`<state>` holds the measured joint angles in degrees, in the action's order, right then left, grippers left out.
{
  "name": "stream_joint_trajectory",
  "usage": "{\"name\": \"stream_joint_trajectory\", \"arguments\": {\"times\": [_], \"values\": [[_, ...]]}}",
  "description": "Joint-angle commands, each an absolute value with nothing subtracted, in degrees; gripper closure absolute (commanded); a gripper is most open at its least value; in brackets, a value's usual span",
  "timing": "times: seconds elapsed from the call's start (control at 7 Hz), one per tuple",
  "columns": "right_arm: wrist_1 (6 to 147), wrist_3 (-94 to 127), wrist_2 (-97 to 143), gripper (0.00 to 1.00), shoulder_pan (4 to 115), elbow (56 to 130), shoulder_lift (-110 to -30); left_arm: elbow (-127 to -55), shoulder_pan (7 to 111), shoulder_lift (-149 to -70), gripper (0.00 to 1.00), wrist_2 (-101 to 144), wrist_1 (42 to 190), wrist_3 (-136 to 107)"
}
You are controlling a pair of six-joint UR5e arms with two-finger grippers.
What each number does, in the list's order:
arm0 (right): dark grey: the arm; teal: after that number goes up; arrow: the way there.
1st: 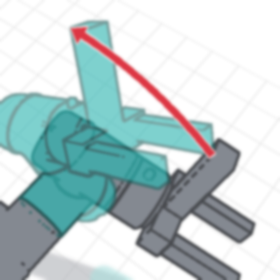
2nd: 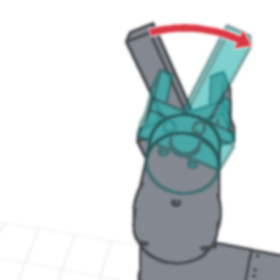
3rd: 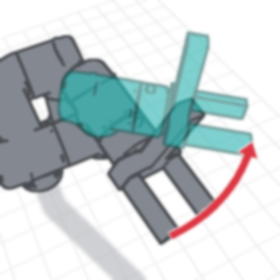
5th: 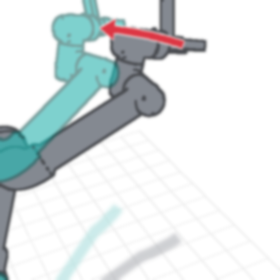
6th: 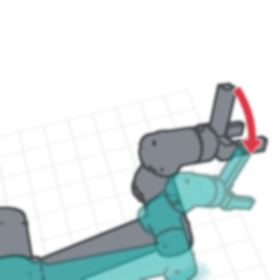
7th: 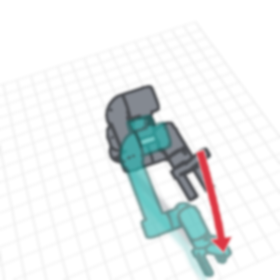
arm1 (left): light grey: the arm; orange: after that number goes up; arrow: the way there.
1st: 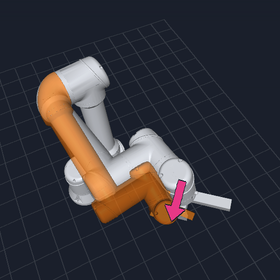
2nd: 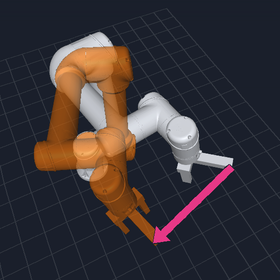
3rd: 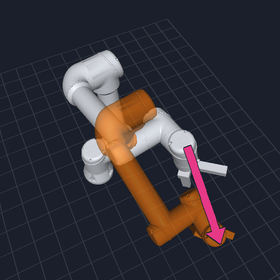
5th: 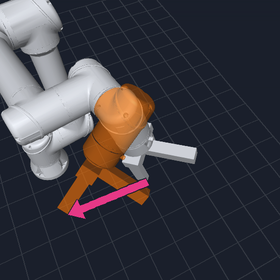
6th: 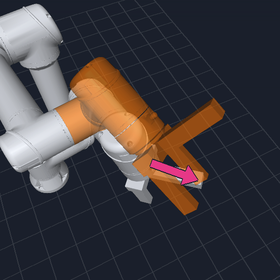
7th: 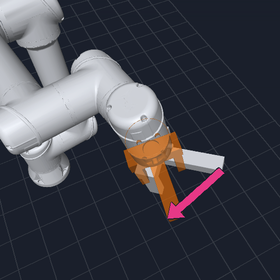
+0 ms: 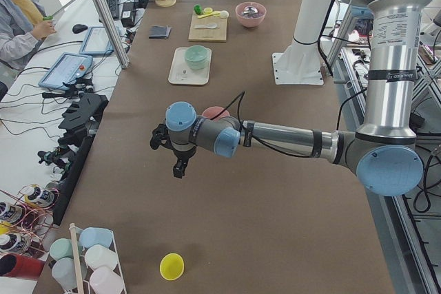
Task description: Stack pink bowl on green and place spoon
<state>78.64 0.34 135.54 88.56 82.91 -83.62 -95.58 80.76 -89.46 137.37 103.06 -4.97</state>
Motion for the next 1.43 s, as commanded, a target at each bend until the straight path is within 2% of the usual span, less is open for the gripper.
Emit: {"name": "stream_joint_trajectory", "arguments": {"times": [0.0, 0.43, 0.71, 1.0, 1.29], "values": [[83.05, -2.61, 135.35, 0.0, 89.56, 83.14, -83.05, -95.36, 81.12, -88.95, 0.02, 138.16, 102.75, -4.83], [83.76, -2.46, 134.38, 0.0, 88.07, 83.14, -84.1, -94.84, 81.39, -88.33, 0.02, 137.99, 102.31, -4.92], [91.45, -1.76, 134.12, 0.0, 87.19, 88.03, -84.29, -96.76, 81.74, -87.89, 0.02, 139.99, 102.57, -7.63], [94.48, -1.84, 134.03, 0.0, 87.19, 93.94, -88.31, -96.24, 81.74, -87.89, 0.02, 140.72, 105.45, -12.92], [94.04, -2.02, 134.21, 0.0, 87.01, 93.6, -88.85, -95.71, 81.65, -87.98, 0.02, 140.63, 106.0, -13.62]]}}
